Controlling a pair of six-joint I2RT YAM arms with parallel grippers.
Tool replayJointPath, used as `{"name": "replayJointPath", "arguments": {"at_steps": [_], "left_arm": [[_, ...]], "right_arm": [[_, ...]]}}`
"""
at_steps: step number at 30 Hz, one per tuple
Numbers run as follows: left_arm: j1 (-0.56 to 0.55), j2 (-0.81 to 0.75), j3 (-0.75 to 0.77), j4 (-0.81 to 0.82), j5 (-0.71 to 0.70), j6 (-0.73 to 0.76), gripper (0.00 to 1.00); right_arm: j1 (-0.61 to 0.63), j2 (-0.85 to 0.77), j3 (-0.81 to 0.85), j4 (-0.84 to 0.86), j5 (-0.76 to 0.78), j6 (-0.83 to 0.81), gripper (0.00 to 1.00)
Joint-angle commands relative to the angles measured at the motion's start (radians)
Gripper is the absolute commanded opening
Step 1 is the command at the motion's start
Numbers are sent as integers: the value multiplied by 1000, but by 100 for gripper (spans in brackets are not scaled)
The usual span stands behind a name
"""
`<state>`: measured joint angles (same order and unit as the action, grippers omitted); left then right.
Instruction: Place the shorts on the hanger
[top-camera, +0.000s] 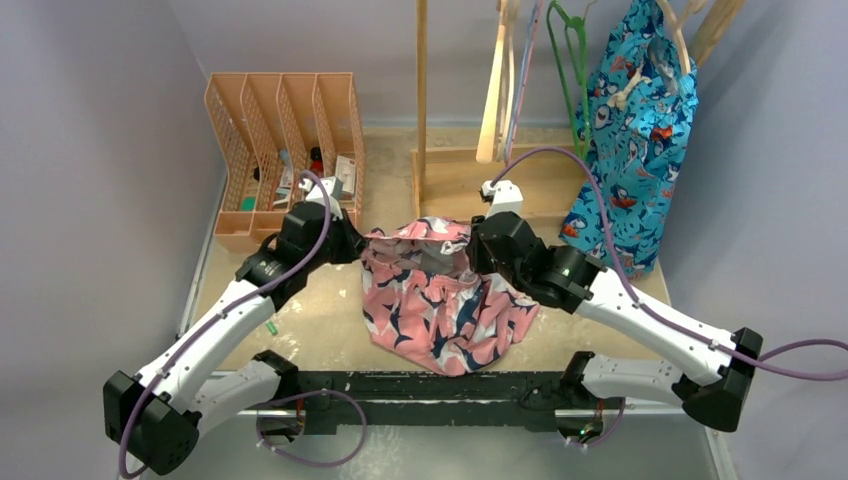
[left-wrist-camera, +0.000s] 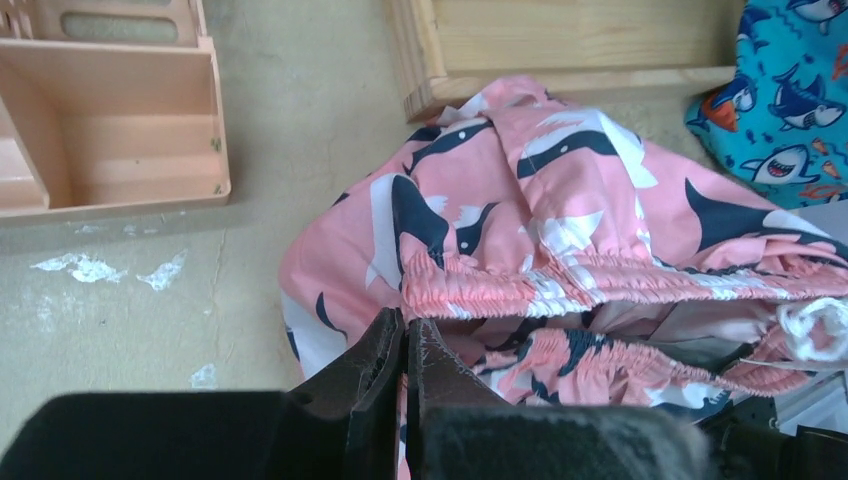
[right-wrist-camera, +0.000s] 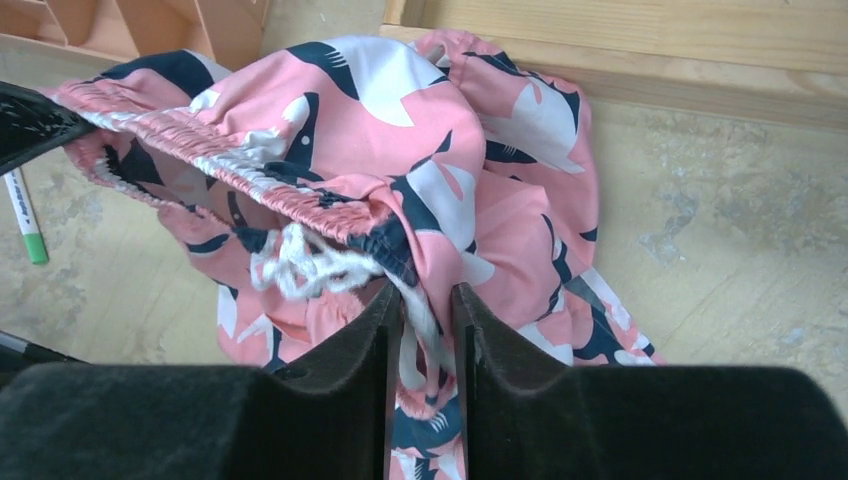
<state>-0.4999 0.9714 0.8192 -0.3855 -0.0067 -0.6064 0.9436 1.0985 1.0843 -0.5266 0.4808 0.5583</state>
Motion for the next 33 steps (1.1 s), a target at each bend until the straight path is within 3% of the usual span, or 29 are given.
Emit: {"name": "replayJointPath", "arguments": {"at_steps": [1,5,9,18,29,33], "left_arm": [[4,-3,-16,75,19,-3,0],[4,1,-32,90,30,48,0],[4,-2,-39,87,59,103,0],[4,-9,-89,118,132,165,0],[4,-11,-78,71,103,196,0],[4,-8,-71,62,109,194,0]], "right_arm": [[1,-37,8,31,17,35,32],[1,-58,31,24,8,68,40],[1,-102,68,69,-38,-27,42],[1,-114,331,-42,-60,-101,45],[0,-2,624,-116,333,-359,45],[-6,37,653,-15,491,-544,47]]}}
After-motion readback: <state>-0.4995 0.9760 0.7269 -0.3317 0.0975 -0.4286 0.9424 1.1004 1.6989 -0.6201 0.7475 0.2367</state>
